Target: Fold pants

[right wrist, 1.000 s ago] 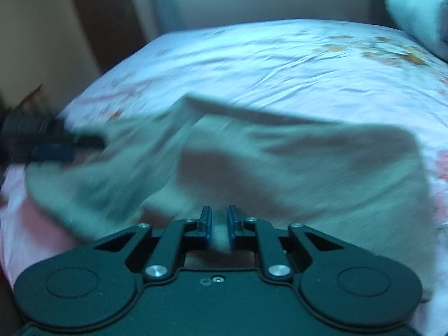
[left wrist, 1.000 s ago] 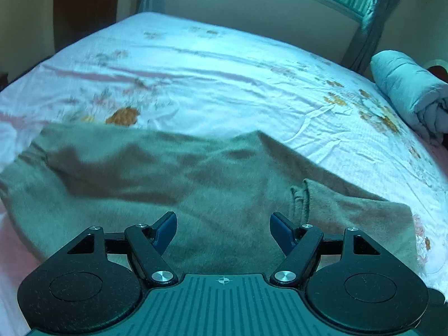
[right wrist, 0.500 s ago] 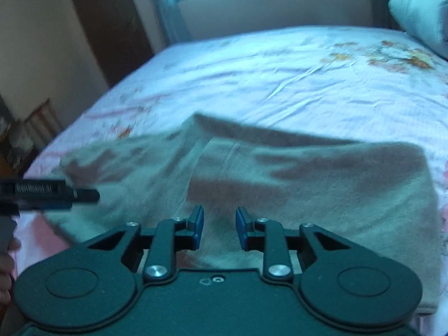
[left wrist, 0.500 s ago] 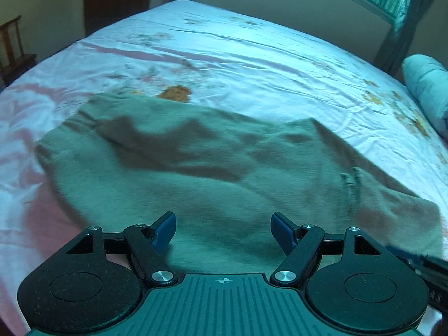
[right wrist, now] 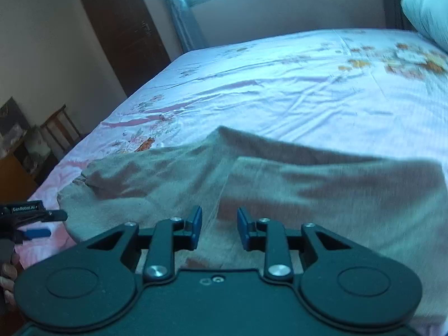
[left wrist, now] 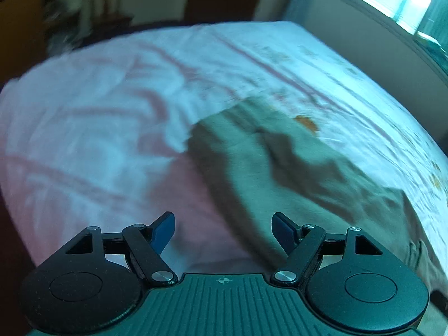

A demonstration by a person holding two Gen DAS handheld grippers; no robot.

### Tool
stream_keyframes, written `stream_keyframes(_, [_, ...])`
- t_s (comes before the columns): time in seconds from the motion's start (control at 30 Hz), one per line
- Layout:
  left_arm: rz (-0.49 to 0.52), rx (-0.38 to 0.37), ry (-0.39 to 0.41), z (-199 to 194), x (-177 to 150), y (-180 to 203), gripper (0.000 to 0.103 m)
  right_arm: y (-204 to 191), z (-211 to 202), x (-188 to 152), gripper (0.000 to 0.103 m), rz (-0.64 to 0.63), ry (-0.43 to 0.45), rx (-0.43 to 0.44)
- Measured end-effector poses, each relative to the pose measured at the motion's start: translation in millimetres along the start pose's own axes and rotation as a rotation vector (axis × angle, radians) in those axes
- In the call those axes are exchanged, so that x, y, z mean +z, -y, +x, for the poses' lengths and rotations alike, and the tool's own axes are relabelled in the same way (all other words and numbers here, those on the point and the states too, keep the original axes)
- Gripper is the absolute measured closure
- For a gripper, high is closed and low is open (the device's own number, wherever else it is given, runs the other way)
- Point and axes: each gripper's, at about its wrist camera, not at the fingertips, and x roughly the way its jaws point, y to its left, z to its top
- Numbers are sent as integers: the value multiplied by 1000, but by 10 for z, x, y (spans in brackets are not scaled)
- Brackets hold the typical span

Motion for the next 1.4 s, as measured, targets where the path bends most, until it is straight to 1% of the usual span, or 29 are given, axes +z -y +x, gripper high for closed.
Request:
stream_keyframes(0.1, [-37, -5, -29, 104, 2, -95, 27, -17, 2, -39, 83, 16, -5, -5])
stream_keyframes(0.17, [-57, -22, -48, 180, 2, -109, 27, -49, 9, -53, 82, 7, -8, -5])
stream_keyframes(0.23, [-69, -48, -70, 270, 20, -108, 27, -76, 3, -58, 80, 4, -8, 1])
stream_keyframes(0.33, [-96, -59, -89, 407, 71, -105, 27, -107, -5, -75, 76, -3, -8, 0])
stream_keyframes(0.43, [-132, -79, -112, 510, 135, -101, 26, -93, -15, -94, 75, 10, -11, -2])
stream_keyframes(0.53, [-154, -91, -114, 607, 199, -113, 25, -81, -32, -113, 75, 19, -11, -5])
stream_keyframes(0.63, [-195, -112, -110, 702, 262, -148, 20, -84, -32, -128, 74, 15, -14, -12])
stream_keyframes(0.7, [-235, -133, -109, 763, 298, -170, 13, -85, -25, -135, 73, 13, -16, -23])
stream_keyframes(0.77, [-266, -146, -101, 817, 327, -169, 13, -89, -20, -137, 70, 14, -14, -28])
stream_keyframes(0.8, [-279, -159, -95, 833, 337, -168, 13, -98, -16, -135, 68, 13, -11, -35])
stream_keyframes(0.83, [-290, -178, -86, 839, 343, -162, 13, -108, -10, -130, 67, 9, -10, -38])
stream_keyframes(0.87, [-295, -205, -75, 845, 349, -143, 18, -126, -2, -123, 67, 2, -6, -44])
stream_keyframes(0.9, [-292, -226, -72, 852, 356, -127, 29, -143, 3, -116, 67, -5, 0, -53])
stream_keyframes(0.97, [-291, -218, -72, 873, 351, -100, 33, -163, 26, -97, 67, -11, 2, -55])
stream_keyframes(1.03, [-305, -212, -67, 890, 326, -133, 45, -176, 51, -78, 67, -7, 0, -52])
stream_keyframes(1.07, [-314, -208, -65, 894, 311, -168, 53, -187, 57, -72, 67, -9, 0, -51])
stream_keyframes(1.1, [-326, -219, -63, 890, 292, -212, 57, -198, 62, -68, 67, -14, 3, -51])
stream_keyframes(1.3, [-306, -241, -36, 838, 288, -234, 68, -230, 109, -64, 67, -23, -1, -46])
stream_keyframes(1.4, [-296, -242, -22, 805, 288, -199, 70, -231, 108, -59, 67, -25, 1, -48])
